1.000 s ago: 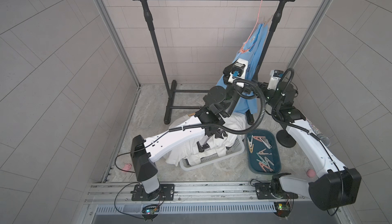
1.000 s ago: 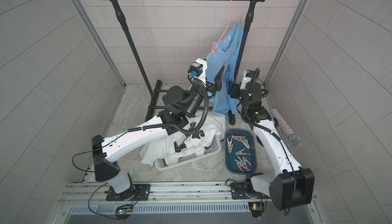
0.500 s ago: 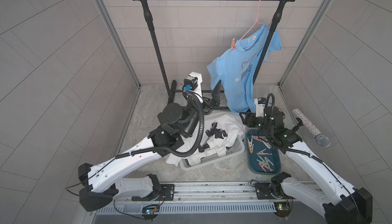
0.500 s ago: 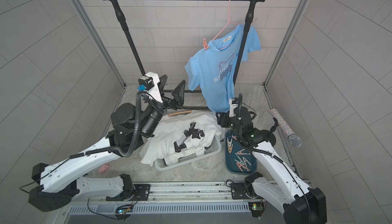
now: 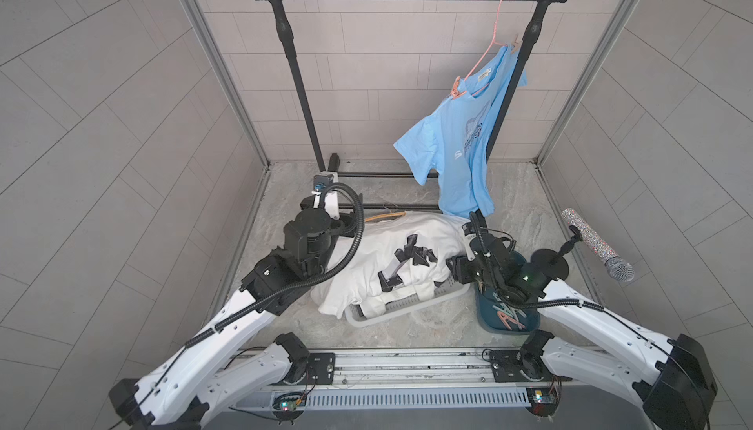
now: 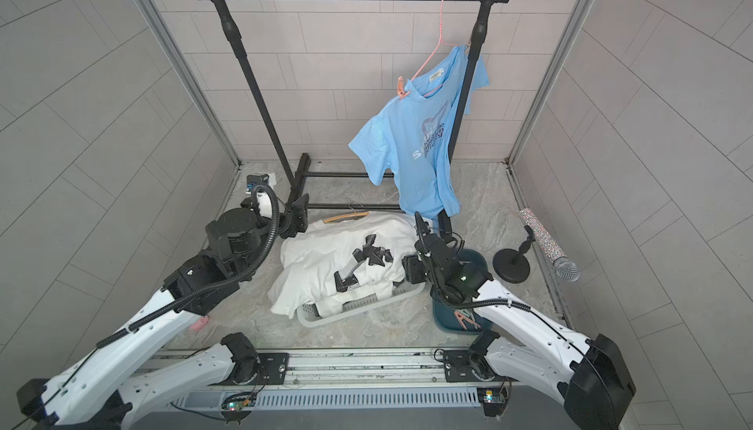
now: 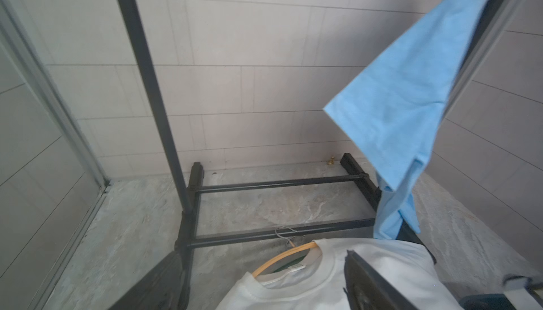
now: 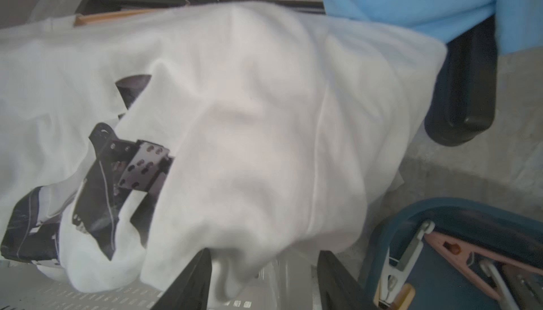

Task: Use clothespins to secure the t-shirt on both sides of the hanger
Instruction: Adjust the basket at the center of the board.

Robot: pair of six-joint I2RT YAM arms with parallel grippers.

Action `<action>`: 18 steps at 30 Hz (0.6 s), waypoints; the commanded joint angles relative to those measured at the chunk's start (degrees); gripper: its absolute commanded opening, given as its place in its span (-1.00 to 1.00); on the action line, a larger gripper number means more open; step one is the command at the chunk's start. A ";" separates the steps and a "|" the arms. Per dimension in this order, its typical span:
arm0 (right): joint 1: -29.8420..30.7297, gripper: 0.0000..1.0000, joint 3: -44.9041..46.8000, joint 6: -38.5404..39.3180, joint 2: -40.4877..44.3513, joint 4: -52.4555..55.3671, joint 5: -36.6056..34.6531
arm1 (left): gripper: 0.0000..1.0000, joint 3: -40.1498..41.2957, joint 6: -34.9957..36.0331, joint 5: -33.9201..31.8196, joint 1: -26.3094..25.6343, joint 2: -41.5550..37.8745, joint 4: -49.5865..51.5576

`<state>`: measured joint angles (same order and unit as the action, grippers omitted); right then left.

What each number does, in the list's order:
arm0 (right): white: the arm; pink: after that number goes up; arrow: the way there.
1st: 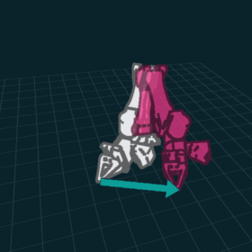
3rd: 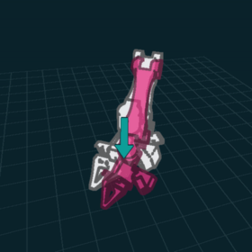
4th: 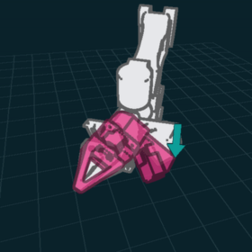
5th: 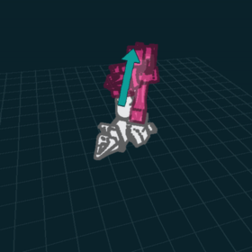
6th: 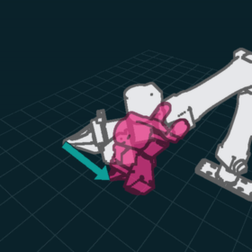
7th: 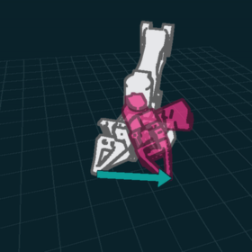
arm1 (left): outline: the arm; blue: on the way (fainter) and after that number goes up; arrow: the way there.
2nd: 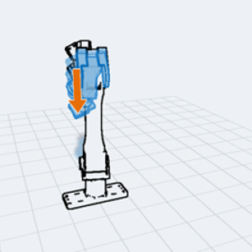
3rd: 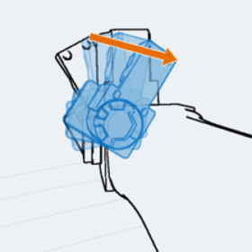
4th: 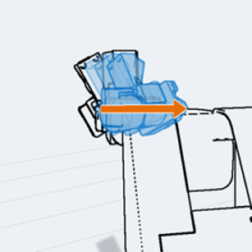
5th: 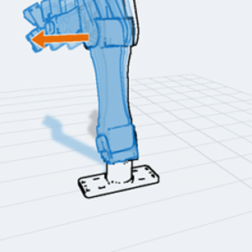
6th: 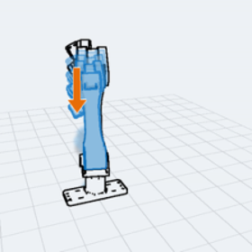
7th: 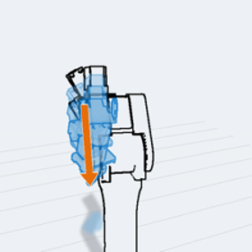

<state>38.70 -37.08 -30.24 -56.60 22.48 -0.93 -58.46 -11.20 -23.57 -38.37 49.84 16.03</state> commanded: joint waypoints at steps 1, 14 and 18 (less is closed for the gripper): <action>3.06 0.15 1.07 -2.62 -0.09 2.89 -2.50 | 0.79 1.40 -5.28 8.82 5.21 0.10 4.76; 17.24 0.01 3.57 -10.90 1.86 9.25 -9.48 | 0.79 2.64 -5.54 15.83 14.71 5.86 4.03; 21.14 -0.01 4.22 -14.23 1.74 9.44 -10.76 | 0.79 3.21 -4.13 16.75 15.17 6.89 4.07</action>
<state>57.45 -33.67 -40.36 -55.22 28.88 -9.74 -56.36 -16.78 -8.05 -23.77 56.42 20.12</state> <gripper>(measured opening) 0.498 0.893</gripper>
